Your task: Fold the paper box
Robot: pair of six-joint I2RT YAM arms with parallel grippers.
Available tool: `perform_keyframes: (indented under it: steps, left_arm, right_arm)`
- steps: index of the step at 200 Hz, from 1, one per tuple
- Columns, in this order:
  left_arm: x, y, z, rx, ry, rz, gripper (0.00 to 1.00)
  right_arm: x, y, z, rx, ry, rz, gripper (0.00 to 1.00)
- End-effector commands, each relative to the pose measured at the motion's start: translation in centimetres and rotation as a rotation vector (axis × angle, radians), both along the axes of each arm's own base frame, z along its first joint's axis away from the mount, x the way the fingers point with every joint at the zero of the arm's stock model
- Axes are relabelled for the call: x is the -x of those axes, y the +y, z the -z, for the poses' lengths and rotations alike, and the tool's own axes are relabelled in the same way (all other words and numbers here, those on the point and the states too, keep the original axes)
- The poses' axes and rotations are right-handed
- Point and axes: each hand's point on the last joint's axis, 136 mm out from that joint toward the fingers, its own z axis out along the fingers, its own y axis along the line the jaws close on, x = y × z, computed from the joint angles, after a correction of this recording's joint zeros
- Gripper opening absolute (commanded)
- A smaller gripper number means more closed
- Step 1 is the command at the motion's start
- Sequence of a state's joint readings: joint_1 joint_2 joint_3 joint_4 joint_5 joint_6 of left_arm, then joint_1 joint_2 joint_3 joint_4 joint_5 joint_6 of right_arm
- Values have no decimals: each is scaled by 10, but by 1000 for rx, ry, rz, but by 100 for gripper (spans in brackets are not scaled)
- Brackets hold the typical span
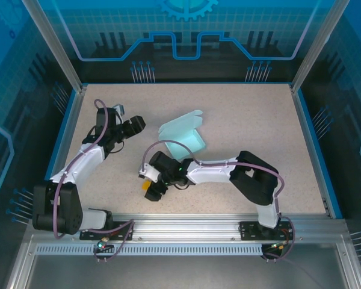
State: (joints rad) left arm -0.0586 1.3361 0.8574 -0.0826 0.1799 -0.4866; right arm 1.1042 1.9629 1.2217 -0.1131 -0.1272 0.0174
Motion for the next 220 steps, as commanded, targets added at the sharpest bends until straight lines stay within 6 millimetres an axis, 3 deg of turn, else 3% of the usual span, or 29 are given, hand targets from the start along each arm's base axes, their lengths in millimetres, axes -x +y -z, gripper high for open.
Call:
perform_keyframes:
  steps: [1,65,131,171,220]
  left_arm:
    - [-4,-1,-7,-13,-19,31,80]
    - [-5,-5,-8,-5,-25,55,80]
    - [-6,-6,-4,-5,-16,66,80]
    - [-6,-8,-2,1,-9,73,80]
    - [-8,-8,0,0,-6,73,80]
  right_arm:
    - [-3,8,6,38,-41,-8,81]
    - [-11,12,27,113,-63,6,79]
    - [-12,17,34,124,-50,7,66]
    - [-15,15,33,127,-70,16,57]
    - [-17,14,17,99,-101,18,48]
